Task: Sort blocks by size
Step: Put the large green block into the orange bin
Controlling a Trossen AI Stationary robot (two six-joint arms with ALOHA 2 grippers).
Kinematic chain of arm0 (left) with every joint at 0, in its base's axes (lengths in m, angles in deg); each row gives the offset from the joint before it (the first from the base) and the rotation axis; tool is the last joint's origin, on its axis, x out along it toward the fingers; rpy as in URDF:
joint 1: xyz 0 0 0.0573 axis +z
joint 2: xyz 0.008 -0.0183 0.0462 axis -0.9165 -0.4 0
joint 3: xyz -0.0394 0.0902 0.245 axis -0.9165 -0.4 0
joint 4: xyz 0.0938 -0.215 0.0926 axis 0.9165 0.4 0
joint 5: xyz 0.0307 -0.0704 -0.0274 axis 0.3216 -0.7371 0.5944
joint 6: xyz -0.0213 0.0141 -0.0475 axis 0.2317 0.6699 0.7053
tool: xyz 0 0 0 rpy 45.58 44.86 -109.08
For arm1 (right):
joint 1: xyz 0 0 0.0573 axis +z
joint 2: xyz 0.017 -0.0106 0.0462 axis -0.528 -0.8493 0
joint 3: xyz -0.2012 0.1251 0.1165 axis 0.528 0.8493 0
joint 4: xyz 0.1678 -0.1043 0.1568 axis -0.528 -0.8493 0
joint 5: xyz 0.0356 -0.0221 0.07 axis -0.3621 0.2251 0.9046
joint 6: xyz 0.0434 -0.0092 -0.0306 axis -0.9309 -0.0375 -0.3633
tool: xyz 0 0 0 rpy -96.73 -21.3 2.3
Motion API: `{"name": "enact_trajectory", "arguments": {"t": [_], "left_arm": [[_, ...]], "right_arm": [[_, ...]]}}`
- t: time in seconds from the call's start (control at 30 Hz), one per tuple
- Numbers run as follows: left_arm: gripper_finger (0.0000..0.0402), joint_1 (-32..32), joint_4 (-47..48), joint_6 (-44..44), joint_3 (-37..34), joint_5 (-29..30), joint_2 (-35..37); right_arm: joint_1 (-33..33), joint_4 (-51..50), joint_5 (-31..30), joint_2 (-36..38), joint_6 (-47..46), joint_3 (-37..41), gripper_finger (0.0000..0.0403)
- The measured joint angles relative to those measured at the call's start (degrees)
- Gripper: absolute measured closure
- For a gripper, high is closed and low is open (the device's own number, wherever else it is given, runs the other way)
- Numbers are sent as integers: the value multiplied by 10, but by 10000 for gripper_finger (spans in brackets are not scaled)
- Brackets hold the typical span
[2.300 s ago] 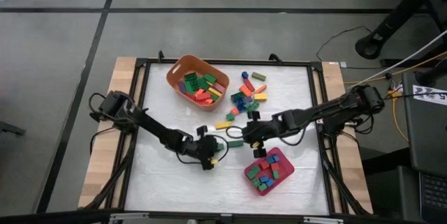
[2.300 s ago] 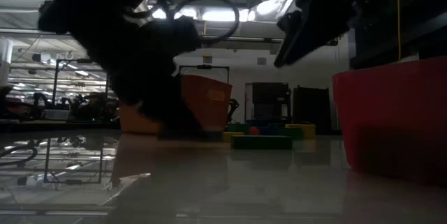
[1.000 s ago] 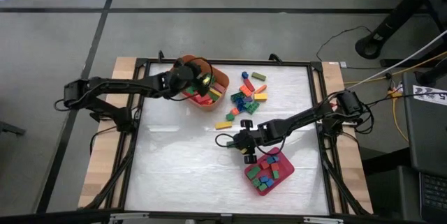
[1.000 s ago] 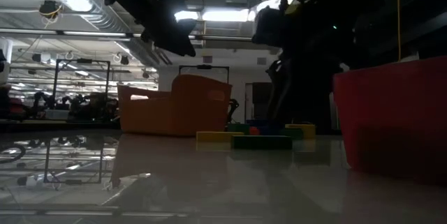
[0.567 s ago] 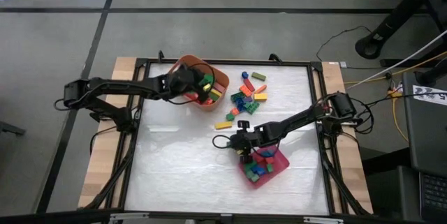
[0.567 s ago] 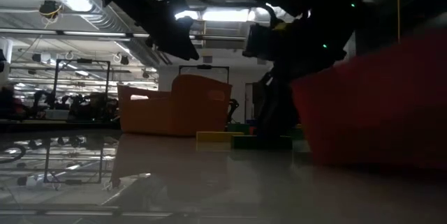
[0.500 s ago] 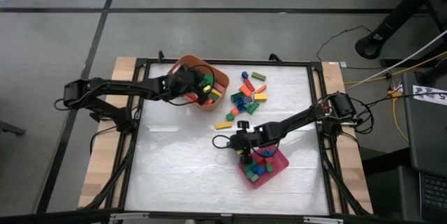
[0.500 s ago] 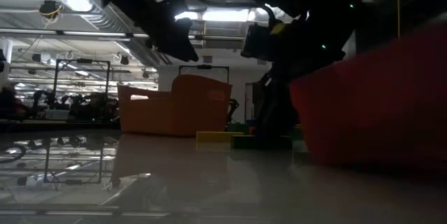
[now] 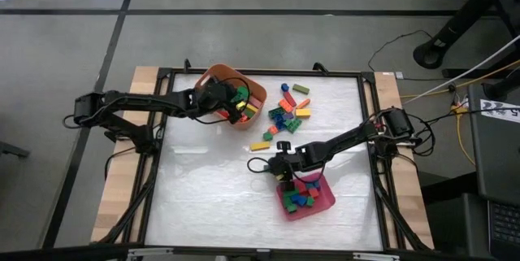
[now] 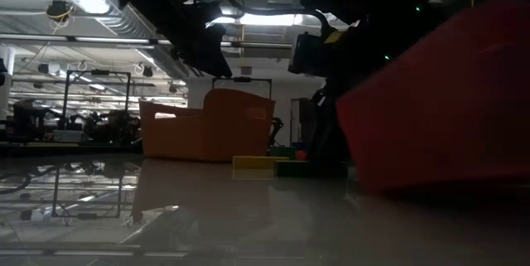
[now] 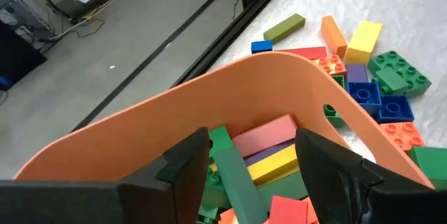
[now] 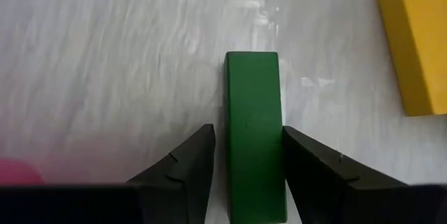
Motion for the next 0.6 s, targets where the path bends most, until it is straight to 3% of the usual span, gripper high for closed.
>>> {"name": "enact_trajectory", "arguments": {"t": [0.13,0.33,0.6], "left_arm": [[204,0,0,0,0,0,0],[204,0,0,0,0,0,0],[204,0,-1,1,0,0,0]], "right_arm": [[0,-2,4,1,0,0,247],[1,-3,5,1,0,0,304],[1,-19,25,42,2,2,300]]}}
